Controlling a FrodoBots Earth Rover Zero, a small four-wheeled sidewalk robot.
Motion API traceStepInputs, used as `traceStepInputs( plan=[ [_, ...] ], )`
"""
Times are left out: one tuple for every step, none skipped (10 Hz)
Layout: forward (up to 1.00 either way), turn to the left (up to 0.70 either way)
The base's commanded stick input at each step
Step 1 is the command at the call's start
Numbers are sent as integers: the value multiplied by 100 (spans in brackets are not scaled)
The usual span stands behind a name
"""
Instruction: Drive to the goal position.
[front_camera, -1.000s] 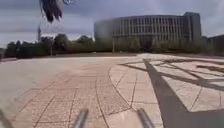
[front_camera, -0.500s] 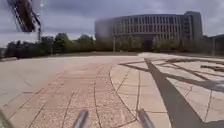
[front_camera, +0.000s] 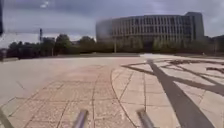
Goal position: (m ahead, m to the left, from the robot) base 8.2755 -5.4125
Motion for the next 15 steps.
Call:
traceStepInputs(
  plan=[
    [50,0],
    [50,0],
    [50,0],
    [50,-13],
    [50,-50],
    [50,-50],
    [50,-50],
    [50,-23],
    [50,0],
    [50,0],
    [50,0],
    [50,0],
    [50,0],
    [50,0],
    [50,0]
  ],
)
